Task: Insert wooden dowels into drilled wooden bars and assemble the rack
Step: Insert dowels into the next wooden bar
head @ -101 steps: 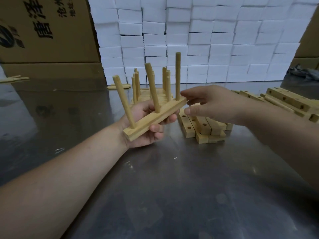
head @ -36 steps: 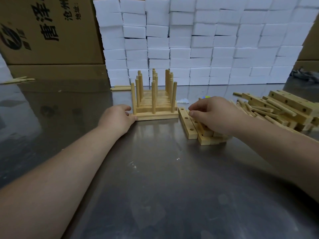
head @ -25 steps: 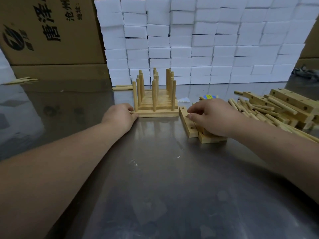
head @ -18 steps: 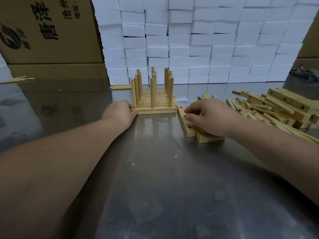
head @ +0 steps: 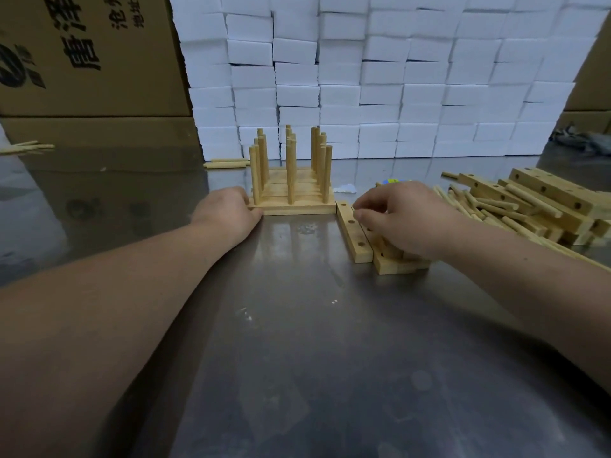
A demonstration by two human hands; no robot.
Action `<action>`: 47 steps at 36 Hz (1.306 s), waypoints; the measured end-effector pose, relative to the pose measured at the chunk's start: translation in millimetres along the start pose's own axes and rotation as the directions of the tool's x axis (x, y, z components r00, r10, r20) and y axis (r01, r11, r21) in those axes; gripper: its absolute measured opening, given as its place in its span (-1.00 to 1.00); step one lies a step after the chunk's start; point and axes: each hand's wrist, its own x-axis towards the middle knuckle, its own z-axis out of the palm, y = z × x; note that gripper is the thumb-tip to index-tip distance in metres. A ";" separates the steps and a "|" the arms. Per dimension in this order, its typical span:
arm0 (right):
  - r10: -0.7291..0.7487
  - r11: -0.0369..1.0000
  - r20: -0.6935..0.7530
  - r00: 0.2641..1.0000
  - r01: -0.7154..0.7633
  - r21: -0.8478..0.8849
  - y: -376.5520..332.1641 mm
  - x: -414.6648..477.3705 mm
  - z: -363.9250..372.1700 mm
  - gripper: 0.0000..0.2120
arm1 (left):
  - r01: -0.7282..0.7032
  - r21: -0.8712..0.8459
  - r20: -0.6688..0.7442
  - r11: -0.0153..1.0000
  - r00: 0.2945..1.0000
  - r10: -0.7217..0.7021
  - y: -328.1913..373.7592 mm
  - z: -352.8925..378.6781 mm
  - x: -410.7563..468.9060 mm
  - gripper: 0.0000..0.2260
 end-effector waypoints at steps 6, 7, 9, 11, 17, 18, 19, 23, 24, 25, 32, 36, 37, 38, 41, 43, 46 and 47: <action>0.161 0.986 -0.130 0.978 -0.155 0.053 17.7 10.9 -15.4 -0.76 | -0.010 -0.006 -0.130 1.000 0.991 0.009 7.2 -7.0 -14.9 -0.78; 0.192 0.981 -0.113 0.975 -0.190 0.024 20.9 12.4 -16.7 -0.75 | -0.038 -0.005 -0.168 0.999 0.985 0.037 8.4 -9.2 -19.8 -0.81; 0.265 0.963 -0.080 0.961 -0.268 -0.038 26.5 14.8 -18.2 -0.74 | -0.079 -0.041 -0.208 0.996 0.976 0.069 11.8 -13.1 -29.1 -0.86; 0.328 0.934 -0.057 0.943 -0.332 -0.128 31.9 16.6 -19.0 -0.75 | -0.052 -0.135 -0.181 0.989 0.983 0.027 20.3 -15.8 -39.8 -0.90; 0.427 0.865 0.050 0.903 -0.391 -0.315 43.9 17.2 -11.5 -0.72 | -0.101 -0.402 0.012 0.910 0.993 0.115 77.2 -8.4 -82.0 -0.90; 0.427 0.862 0.041 0.903 -0.393 -0.321 45.5 17.2 -10.7 -0.72 | -0.109 -0.417 0.034 0.902 0.990 0.135 86.1 -5.9 -87.5 -0.86; 0.424 0.861 0.022 0.905 -0.395 -0.321 47.3 17.2 -11.1 -0.71 | -0.118 -0.426 0.048 0.897 0.987 0.153 92.8 -3.4 -91.7 -0.80; 0.449 0.830 -0.053 0.892 -0.438 -0.344 56.3 17.3 -14.2 -0.67 | -0.191 -0.439 0.107 0.878 0.959 0.262 100.6 -1.4 -98.5 -0.64; 0.469 0.820 -0.045 0.882 -0.454 -0.349 58.2 16.7 -13.7 -0.66 | -0.218 -0.428 0.129 0.877 0.946 0.298 99.6 -1.6 -99.1 -0.63; 0.489 0.809 -0.032 0.871 -0.468 -0.356 59.8 16.0 -13.0 -0.65 | -0.252 -0.393 0.153 0.884 0.930 0.333 98.6 -1.6 -99.8 -0.62; 0.489 0.847 0.052 0.871 -0.461 -0.264 64.2 16.5 -12.9 -0.61 | -0.339 -0.252 0.194 0.907 0.900 0.390 98.8 -2.2 -100.7 -0.64; 0.483 0.837 -0.079 0.872 -0.487 -0.251 69.8 16.6 -17.2 -0.62 | -0.327 -0.261 0.162 0.908 0.913 0.376 98.1 -3.4 -101.3 -0.70; 0.484 0.821 -0.113 0.868 -0.495 -0.283 71.3 16.7 -18.4 -0.62 | -0.320 -0.263 0.154 0.910 0.917 0.367 97.9 -3.9 -101.0 -0.71; 0.491 0.807 -0.116 0.863 -0.501 -0.314 72.4 16.9 -18.8 -0.62 | -0.315 -0.264 0.151 0.912 0.920 0.361 97.8 -4.4 -100.7 -0.71; 0.540 0.768 -0.020 0.842 -0.502 -0.398 72.2 15.8 -17.6 -0.65 | -0.320 -0.256 0.175 0.912 0.913 0.369 97.9 -5.2 -100.2 -0.62; 0.541 0.759 0.027 0.841 -0.474 -0.446 72.2 14.5 -15.1 -0.66 | -0.330 -0.238 0.207 0.914 0.902 0.379 97.8 -4.8 -99.7 -0.58; 0.520 0.769 0.033 0.853 -0.451 -0.454 72.6 15.1 -13.9 -0.61 | -0.336 -0.213 0.242 0.917 0.892 0.383 97.8 -4.4 -99.8 -0.56; 0.517 0.773 0.026 0.855 -0.454 -0.444 72.7 15.4 -13.7 -0.61 | -0.338 -0.208 0.240 0.918 0.892 0.382 98.1 -4.4 -100.1 -0.56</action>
